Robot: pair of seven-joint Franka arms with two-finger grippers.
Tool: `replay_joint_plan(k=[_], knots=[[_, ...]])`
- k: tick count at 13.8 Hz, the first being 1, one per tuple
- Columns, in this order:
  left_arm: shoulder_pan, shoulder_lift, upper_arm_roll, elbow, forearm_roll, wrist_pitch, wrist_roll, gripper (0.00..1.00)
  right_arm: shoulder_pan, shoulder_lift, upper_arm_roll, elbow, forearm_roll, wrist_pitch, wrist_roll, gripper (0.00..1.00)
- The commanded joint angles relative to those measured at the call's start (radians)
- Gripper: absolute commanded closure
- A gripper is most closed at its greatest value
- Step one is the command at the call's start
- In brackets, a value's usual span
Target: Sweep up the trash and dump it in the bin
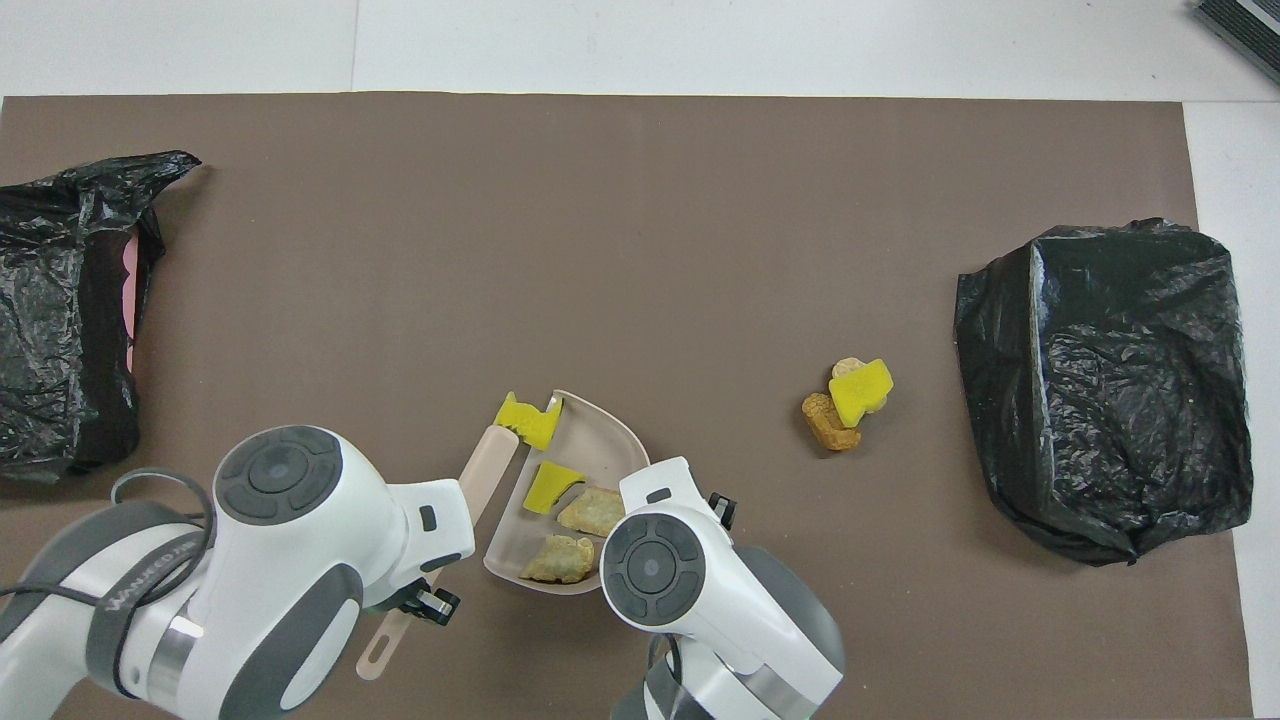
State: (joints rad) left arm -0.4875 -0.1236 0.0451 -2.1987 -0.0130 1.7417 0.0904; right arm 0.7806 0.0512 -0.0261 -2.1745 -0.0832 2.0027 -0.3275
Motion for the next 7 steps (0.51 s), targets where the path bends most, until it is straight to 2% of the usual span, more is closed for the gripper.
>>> replay_joint_plan(k=[1, 3, 5, 7], knots=[[0.052, 0.174, -0.007, 0.17, 0.034, -0.014, 0.067, 1.0, -0.014, -0.005, 0.005, -0.01, -0.012, 0.028, -0.022, 1.0], [0.081, 0.248, -0.007, 0.221, 0.045, 0.018, 0.124, 1.0, -0.014, -0.005, 0.005, -0.01, -0.01, 0.028, -0.022, 1.0], [0.092, 0.266, -0.007, 0.209, 0.048, 0.076, 0.167, 1.0, -0.014, -0.004, 0.005, -0.01, -0.009, 0.028, -0.022, 1.0], [0.078, 0.254, -0.014, 0.168, 0.047, 0.09, 0.178, 1.0, -0.014, -0.004, 0.005, -0.01, -0.007, 0.028, -0.022, 1.0]])
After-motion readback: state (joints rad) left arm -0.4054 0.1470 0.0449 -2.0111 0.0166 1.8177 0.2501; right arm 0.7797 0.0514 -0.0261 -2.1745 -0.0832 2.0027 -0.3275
